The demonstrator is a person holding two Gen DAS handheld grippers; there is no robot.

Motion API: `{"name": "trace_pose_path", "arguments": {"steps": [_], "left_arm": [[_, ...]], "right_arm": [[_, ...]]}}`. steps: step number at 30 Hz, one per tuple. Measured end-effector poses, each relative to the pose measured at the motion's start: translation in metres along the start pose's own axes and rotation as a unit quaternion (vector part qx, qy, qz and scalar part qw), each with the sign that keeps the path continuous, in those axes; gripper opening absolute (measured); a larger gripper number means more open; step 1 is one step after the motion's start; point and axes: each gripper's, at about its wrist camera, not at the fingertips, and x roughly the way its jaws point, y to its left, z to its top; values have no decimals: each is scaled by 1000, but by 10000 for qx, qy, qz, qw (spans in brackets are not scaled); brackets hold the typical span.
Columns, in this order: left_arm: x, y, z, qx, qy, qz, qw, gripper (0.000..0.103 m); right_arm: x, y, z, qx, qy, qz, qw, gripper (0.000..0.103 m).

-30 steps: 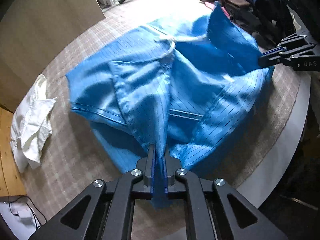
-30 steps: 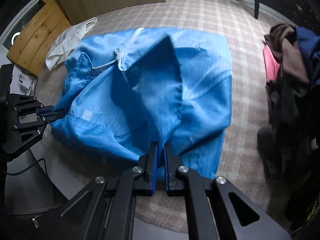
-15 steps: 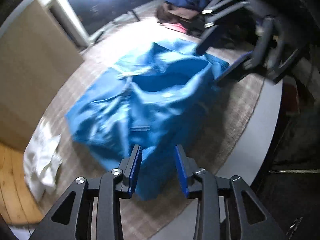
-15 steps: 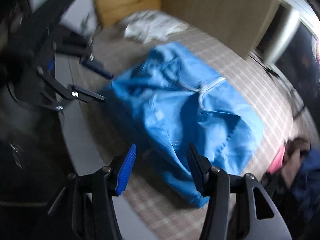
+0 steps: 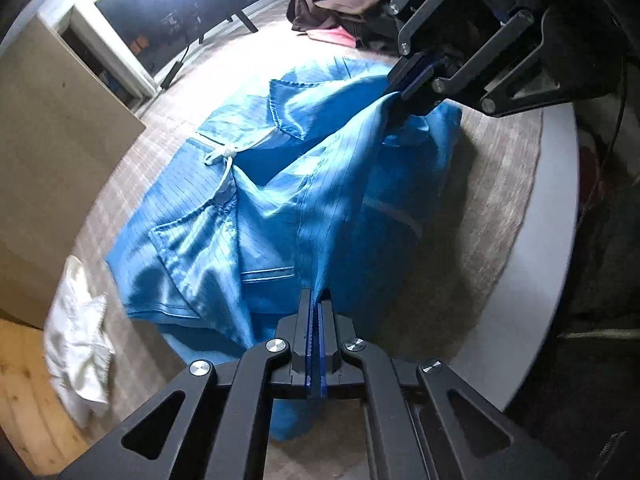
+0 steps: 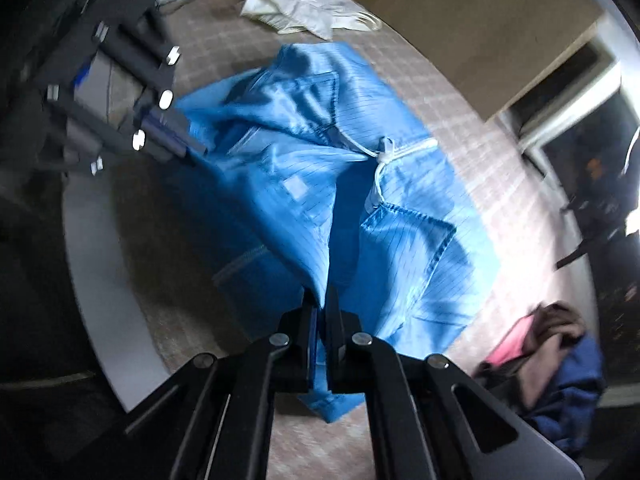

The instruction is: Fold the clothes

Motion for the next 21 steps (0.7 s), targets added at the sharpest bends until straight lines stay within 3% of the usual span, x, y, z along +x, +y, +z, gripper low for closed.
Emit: {"name": "trace_pose_path", "arguments": {"steps": [4, 6, 8, 10, 11, 12, 14, 15, 18, 19, 21], "left_arm": [[12, 8, -9, -354, 286, -422, 9981, 6], [1, 21, -16, -650, 276, -610, 9956, 11], [-20, 39, -25, -1013, 199, -797, 9915, 19], [-44, 63, -37, -1419, 23, -945, 9854, 31], [-50, 78, -42, -1616, -88, -913, 9826, 41], [-56, 94, -46, -1810, -196, -873, 9794, 43], [-50, 131, -53, -2322, -272, -581, 9705, 39], [-40, 148, -54, -2577, -307, -644, 9636, 39], [-4, 185, -56, -3258, -300, -1030, 9393, 39], [9, 195, -57, -3465, -276, -1186, 9301, 39], [32, 203, -52, -3586, -202, -1389, 9229, 41]], "right_arm": [[26, 17, -7, -176, 314, 256, 9990, 6], [14, 11, -11, 13, 197, 362, 9991, 19], [-12, -8, -20, 485, -122, 683, 9964, 50], [-44, -34, -33, 1130, -552, 1134, 9856, 60], [-57, -51, -40, 1544, -809, 1389, 9749, 61], [-64, -73, -50, 2073, -1092, 1630, 9584, 61], [-58, -113, -67, 3020, -1447, 1709, 9266, 61], [-41, -136, -78, 3522, -1495, 1593, 9101, 61], [10, -173, -103, 4401, -1165, 1490, 8778, 61], [25, -180, -107, 4555, -1053, 1455, 8719, 61], [52, -187, -115, 4839, -898, 1544, 8567, 61]]}}
